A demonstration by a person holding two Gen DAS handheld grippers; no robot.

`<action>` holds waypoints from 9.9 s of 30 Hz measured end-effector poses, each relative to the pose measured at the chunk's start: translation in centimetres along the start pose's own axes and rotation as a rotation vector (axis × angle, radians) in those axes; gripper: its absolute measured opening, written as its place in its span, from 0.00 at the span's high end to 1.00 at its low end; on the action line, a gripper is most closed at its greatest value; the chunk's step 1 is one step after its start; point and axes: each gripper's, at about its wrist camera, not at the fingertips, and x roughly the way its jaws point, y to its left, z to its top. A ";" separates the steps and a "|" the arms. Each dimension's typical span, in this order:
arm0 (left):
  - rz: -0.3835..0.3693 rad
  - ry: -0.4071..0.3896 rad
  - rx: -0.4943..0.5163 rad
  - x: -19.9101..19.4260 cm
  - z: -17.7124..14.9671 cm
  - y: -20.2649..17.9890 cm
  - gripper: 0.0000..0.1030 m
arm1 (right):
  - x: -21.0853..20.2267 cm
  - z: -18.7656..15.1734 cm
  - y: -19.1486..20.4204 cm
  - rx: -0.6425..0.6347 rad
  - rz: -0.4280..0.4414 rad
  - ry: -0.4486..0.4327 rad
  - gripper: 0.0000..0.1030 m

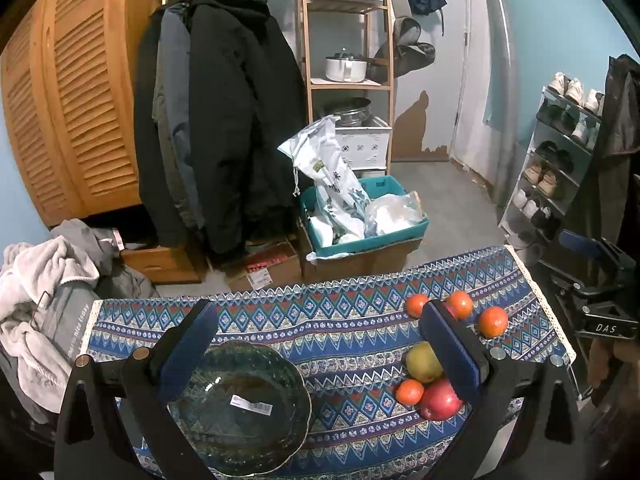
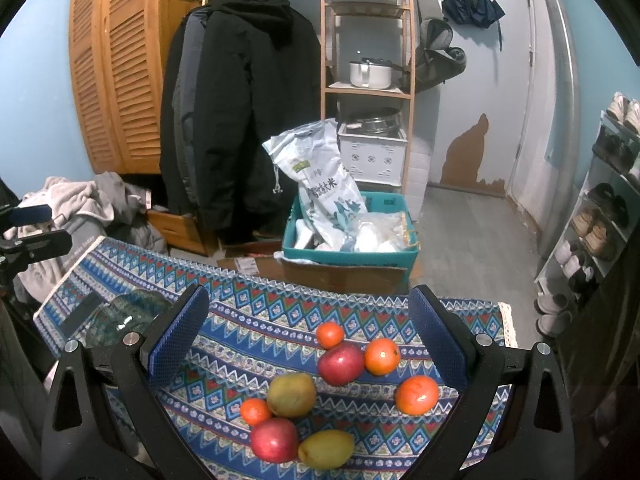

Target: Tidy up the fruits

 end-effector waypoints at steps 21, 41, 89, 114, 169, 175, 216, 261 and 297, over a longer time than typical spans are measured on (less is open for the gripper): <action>-0.012 0.013 -0.023 0.2 -0.1 0.3 0.01 | -0.1 0.1 -0.4 0.018 -0.021 0.004 0.05; -0.014 0.007 -0.003 0.1 0.1 -0.1 0.01 | -0.1 0.3 -0.4 0.020 -0.020 0.002 0.05; -0.036 0.138 0.076 4.3 -2.5 -4.3 0.01 | 1.5 -2.3 -2.9 0.019 -0.012 0.142 0.05; -0.140 0.395 0.178 12.6 -9.2 -10.7 0.01 | 7.3 -10.9 -5.3 0.055 0.012 0.468 0.05; -0.270 0.566 0.225 18.2 -15.0 -15.3 0.01 | 15.6 -18.0 -5.9 0.163 0.210 0.711 0.31; -0.268 0.563 0.260 18.6 -15.7 -15.7 0.01 | 17.1 -18.6 -6.4 0.248 0.229 0.735 0.23; -0.255 0.492 0.463 19.8 -17.5 -21.7 0.27 | 16.2 -19.1 -10.5 0.112 -0.033 0.720 0.20; -0.411 0.550 0.203 19.7 -15.5 -17.9 0.27 | 20.2 -17.6 -11.7 0.310 0.042 0.675 0.22; -0.381 0.428 0.117 16.0 -11.9 -13.6 0.27 | 10.8 -12.7 -7.6 0.136 -0.075 0.457 0.36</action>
